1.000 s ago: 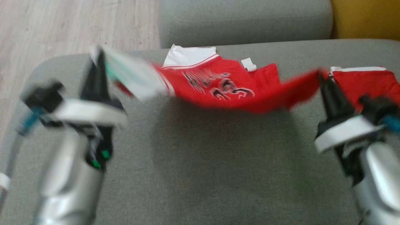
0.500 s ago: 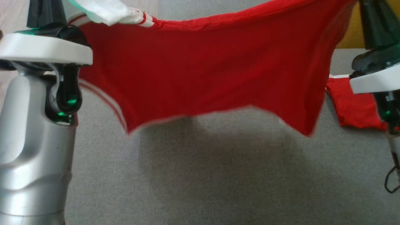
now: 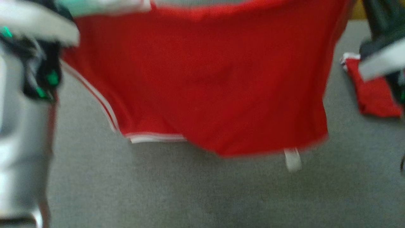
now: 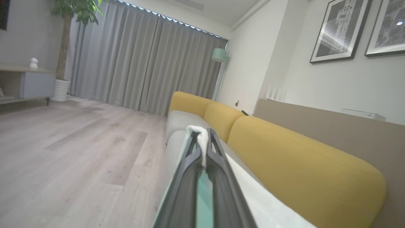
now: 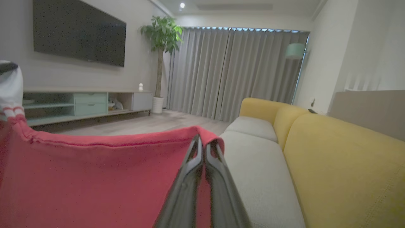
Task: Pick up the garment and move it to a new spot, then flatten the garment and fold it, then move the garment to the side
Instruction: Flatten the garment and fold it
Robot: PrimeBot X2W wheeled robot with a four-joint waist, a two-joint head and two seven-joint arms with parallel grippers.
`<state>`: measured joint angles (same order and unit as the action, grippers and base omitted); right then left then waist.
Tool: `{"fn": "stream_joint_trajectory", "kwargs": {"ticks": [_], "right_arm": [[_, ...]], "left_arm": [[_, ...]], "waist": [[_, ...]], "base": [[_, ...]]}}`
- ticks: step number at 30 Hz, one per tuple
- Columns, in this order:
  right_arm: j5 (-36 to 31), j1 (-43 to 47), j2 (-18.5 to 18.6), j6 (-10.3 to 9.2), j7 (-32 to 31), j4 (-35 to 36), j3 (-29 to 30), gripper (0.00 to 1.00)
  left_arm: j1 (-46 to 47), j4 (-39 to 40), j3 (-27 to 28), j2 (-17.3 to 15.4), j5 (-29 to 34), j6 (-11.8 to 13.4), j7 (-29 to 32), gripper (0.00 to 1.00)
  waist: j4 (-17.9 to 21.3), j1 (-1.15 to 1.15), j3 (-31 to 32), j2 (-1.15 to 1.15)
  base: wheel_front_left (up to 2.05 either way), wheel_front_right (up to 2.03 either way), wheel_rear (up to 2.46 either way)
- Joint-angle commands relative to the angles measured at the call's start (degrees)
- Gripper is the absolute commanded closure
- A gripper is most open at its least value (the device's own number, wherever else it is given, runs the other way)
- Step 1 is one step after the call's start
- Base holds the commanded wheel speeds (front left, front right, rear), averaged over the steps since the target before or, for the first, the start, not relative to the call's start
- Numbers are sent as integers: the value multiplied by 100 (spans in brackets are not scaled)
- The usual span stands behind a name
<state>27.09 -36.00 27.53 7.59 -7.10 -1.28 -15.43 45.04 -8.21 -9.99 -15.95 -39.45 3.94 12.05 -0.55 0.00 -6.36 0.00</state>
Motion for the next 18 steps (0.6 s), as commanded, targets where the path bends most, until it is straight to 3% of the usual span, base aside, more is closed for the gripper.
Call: {"fn": "stream_joint_trajectory", "kwargs": {"ticks": [1, 7, 12, 15, 18], "right_arm": [[-45, -726, 127, -10, -25, -51, -194, 100], [-540, -3009, -9, -10, 405, -1897, -1102, 100], [-1221, -4527, -552, -10, 1431, -3556, -887, 100], [-1470, -4861, -724, -10, 1812, -4074, -770, 100], [-1766, -4988, -1022, -10, 2124, -4844, -578, 100]], "left_arm": [[817, -29, 169, -333, 136, -59, -25, 100], [2919, -1562, 58, -547, 718, -191, -514, 100], [4490, -2744, 164, -510, 1001, -146, -1473, 100], [4862, -3138, 191, -454, 1052, -154, -1885, 100], [5014, -3825, 110, -280, 1073, -406, -2414, 100]], "waist": [[83, 0, -653, 0], [274, 0, -1619, 0], [276, 0, -2038, 0], [243, 0, -2104, 0], [146, 0, -2122, 0]], "base": [[0, 0, 0], [0, 0, 0], [0, 0, 0], [0, 0, 0], [0, 0, 0]]}}
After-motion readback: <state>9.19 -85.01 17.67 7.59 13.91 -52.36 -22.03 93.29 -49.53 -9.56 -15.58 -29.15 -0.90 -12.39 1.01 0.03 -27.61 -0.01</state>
